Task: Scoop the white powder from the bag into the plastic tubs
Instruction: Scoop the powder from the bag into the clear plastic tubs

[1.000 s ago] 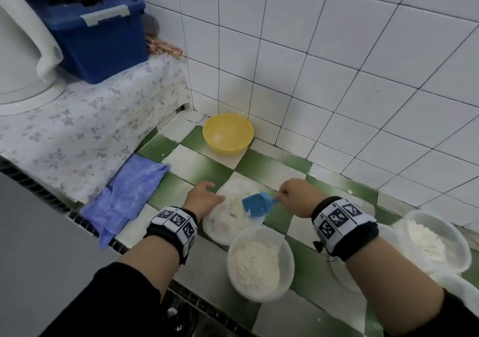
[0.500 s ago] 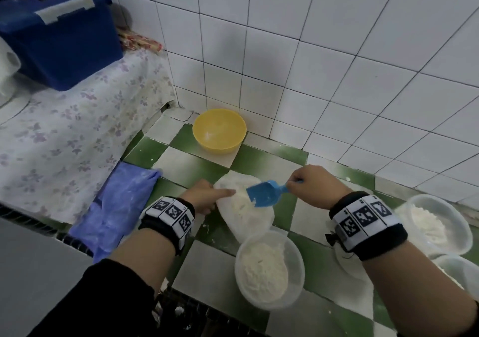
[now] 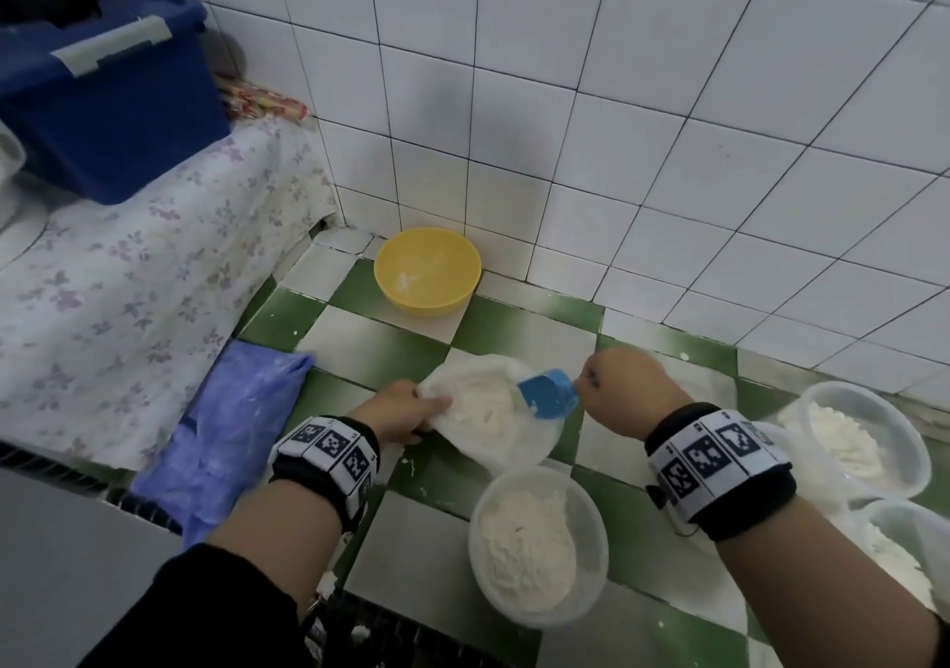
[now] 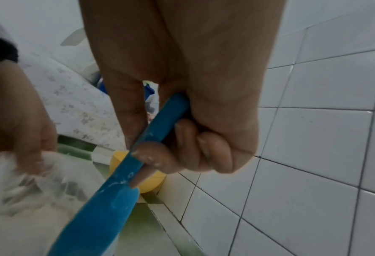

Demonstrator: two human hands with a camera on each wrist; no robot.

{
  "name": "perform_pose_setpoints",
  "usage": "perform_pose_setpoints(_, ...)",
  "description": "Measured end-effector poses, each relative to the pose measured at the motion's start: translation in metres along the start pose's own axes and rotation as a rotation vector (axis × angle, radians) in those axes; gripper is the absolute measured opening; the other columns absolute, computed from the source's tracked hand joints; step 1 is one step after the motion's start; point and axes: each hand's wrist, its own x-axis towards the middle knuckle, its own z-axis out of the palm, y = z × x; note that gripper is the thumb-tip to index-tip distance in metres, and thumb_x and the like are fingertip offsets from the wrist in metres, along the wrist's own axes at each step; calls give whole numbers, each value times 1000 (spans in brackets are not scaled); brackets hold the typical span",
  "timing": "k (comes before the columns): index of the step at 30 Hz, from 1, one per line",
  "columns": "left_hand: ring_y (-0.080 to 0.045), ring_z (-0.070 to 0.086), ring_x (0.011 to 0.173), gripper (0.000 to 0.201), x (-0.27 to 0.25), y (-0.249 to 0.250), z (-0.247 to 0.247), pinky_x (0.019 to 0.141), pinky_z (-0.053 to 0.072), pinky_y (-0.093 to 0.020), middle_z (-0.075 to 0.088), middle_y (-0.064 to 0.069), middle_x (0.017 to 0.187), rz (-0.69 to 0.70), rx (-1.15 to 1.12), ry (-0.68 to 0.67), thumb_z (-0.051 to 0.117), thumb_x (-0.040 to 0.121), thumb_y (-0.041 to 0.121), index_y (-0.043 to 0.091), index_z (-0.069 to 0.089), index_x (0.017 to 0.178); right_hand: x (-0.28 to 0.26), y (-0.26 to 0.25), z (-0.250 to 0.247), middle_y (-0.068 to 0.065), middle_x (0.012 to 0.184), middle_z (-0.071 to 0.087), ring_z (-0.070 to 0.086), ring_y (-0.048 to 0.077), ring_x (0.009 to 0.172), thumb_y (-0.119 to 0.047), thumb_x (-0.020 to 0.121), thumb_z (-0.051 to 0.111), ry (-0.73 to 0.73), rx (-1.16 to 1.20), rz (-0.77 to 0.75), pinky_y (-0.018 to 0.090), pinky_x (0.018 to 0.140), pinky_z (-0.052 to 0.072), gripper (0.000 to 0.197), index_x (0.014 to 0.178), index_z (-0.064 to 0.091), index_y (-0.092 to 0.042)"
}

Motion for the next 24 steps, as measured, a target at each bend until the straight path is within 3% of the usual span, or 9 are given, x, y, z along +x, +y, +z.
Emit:
perform_pose_setpoints(3, -18, 58, 89, 39, -1, 5, -4, 69, 52, -27, 59, -5, 105, 92, -24, 38, 68, 91, 31, 15, 47, 120, -3, 3, -3, 4, 59, 43, 40, 18, 55, -15, 88, 46, -29, 143, 17, 27, 52, 38, 31, 59, 47, -7)
perform_pose_setpoints(5, -18, 59, 92, 45, 1, 9, -6, 67, 52, -26, 58, -5, 110, 193, -102, 27, 67, 91, 17, 24, 43, 129, -8, 3, -5, 2, 56, 37, 34, 16, 51, -15, 91, 47, -52, 206, 39, 24, 47, 29, 37, 55, 38, -11)
perform_pose_setpoints(7, -19, 60, 98, 34, 1, 12, -8, 77, 56, -31, 58, -6, 118, 241, -82, -48, 60, 95, 12, 27, 55, 125, -10, 4, -4, 1, 55, 37, 33, 14, 50, -17, 93, 46, -79, 234, 62, 22, 46, 27, 38, 56, 40, -10)
perform_pose_setpoints(9, -26, 57, 109, 24, 1, 13, -8, 94, 54, -42, 55, -5, 125, 231, -47, -121, 56, 97, 16, 30, 70, 110, -10, 6, 0, 2, 57, 40, 35, 13, 50, -17, 93, 46, -101, 262, 94, 21, 46, 29, 32, 63, 47, -7)
perform_pose_setpoints(12, -27, 52, 117, 27, 3, 11, -6, 105, 47, -44, 53, -1, 126, 182, -17, -161, 51, 100, 17, 29, 75, 102, -10, 8, 10, 1, 58, 41, 36, 13, 51, -18, 95, 44, -112, 297, 142, 20, 47, 31, 29, 71, 52, -5)
perform_pose_setpoints(19, -22, 59, 108, 24, 6, 2, -7, 82, 56, -27, 55, -8, 126, 107, -174, -164, 51, 98, 7, 17, 60, 118, -11, 7, 17, 1, 60, 47, 40, 11, 51, -22, 97, 44, -108, 315, 171, 19, 46, 32, 34, 86, 66, 0)
perform_pose_setpoints(24, -22, 57, 105, 27, 5, -4, -7, 80, 56, -28, 53, -10, 124, 104, -281, -147, 48, 99, 4, 14, 55, 123, -6, 4, 23, 8, 75, 57, 40, 11, 52, -21, 95, 48, -162, 427, 205, 19, 47, 34, 33, 97, 68, 6)
